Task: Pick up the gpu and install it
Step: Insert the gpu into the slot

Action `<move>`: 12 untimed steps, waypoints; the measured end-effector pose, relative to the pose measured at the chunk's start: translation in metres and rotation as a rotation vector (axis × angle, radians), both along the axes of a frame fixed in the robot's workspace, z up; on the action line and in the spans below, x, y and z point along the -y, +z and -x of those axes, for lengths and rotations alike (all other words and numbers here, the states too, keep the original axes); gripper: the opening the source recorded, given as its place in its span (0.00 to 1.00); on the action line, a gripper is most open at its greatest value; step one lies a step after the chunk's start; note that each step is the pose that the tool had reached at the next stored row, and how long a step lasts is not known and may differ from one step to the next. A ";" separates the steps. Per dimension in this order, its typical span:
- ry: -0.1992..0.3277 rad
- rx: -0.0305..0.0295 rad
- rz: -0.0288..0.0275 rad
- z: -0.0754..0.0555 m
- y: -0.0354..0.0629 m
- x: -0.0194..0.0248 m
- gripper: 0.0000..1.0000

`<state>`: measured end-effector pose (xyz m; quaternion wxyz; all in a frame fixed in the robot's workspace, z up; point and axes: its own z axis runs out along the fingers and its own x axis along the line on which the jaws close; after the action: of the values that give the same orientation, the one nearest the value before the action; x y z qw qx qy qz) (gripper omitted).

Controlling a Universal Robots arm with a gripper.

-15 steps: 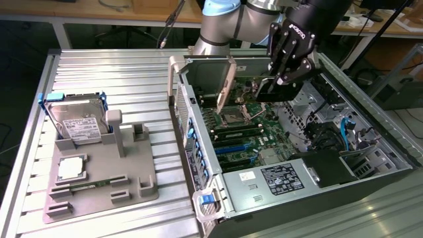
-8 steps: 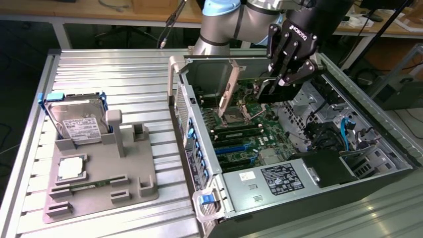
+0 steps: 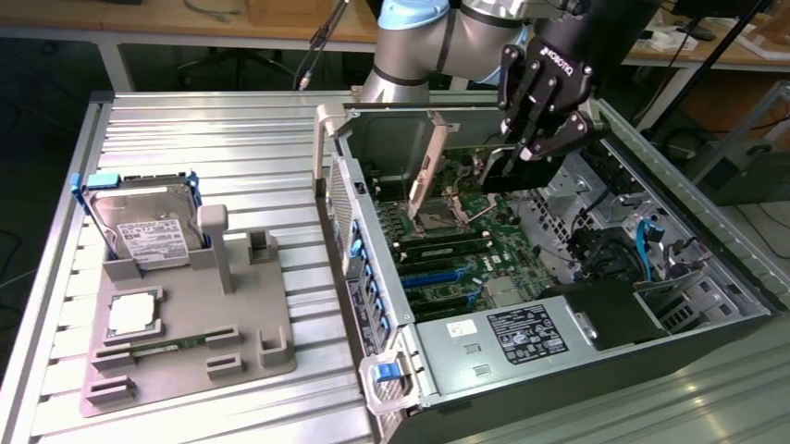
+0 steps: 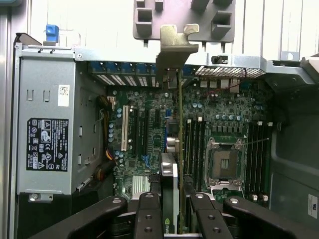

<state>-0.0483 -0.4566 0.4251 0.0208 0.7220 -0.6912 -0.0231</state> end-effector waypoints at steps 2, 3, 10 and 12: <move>0.000 -0.0001 0.0001 0.000 -0.0006 0.0000 0.27; 0.000 0.0000 0.0001 0.000 -0.0012 0.0000 0.27; -0.001 0.0011 0.0001 0.000 -0.0067 0.0000 0.27; -0.001 0.0018 0.0000 0.000 -0.0086 0.0000 0.27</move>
<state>-0.0483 -0.4567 0.4165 0.0202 0.7215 -0.6918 -0.0224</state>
